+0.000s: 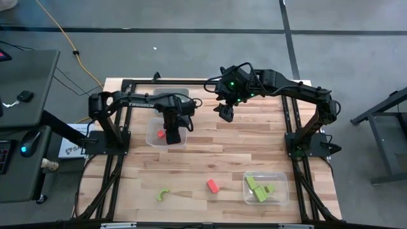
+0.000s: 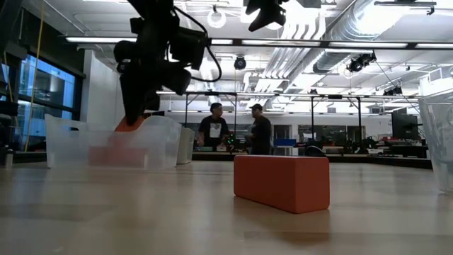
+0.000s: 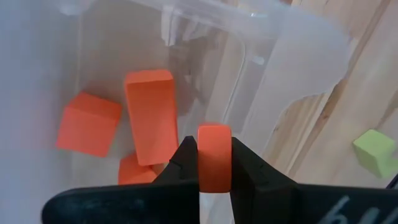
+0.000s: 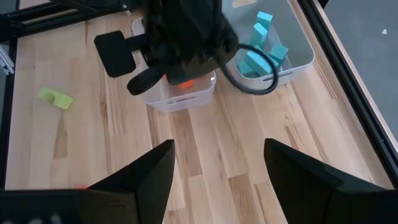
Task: Sort & place blocks by color
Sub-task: Put the orange block into the top transparent bin
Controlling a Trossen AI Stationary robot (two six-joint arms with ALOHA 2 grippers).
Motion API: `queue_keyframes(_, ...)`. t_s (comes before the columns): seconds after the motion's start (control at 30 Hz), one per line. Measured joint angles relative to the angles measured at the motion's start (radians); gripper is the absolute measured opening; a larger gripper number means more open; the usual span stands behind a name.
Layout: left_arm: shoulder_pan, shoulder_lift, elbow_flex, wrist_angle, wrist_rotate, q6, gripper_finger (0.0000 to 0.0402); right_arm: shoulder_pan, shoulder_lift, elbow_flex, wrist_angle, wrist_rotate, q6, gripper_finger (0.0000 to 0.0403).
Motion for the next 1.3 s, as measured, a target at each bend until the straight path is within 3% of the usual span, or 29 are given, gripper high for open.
queue_keyframes(0.23, -0.003, 0.000, -0.039, 0.032, -0.002, 0.000, 0.0013, 0.000, 0.000, 0.000, 0.018, 0.000, 0.000, 0.0238)
queue_keyframes(0.5, -0.003, 0.000, -0.079, 0.074, -0.003, 0.008, 0.0041, 0.000, 0.000, 0.000, 0.020, 0.000, 0.012, 0.0238)
queue_keyframes(0.87, -0.004, 0.000, -0.098, 0.071, -0.066, -0.021, 0.0068, 0.000, 0.000, 0.000, 0.017, 0.000, 0.020, 0.0238)
queue_keyframes(1.3, -0.004, 0.000, -0.098, 0.061, -0.063, -0.027, 0.0129, 0.000, 0.000, 0.000, -0.003, -0.002, 0.109, 0.0238)
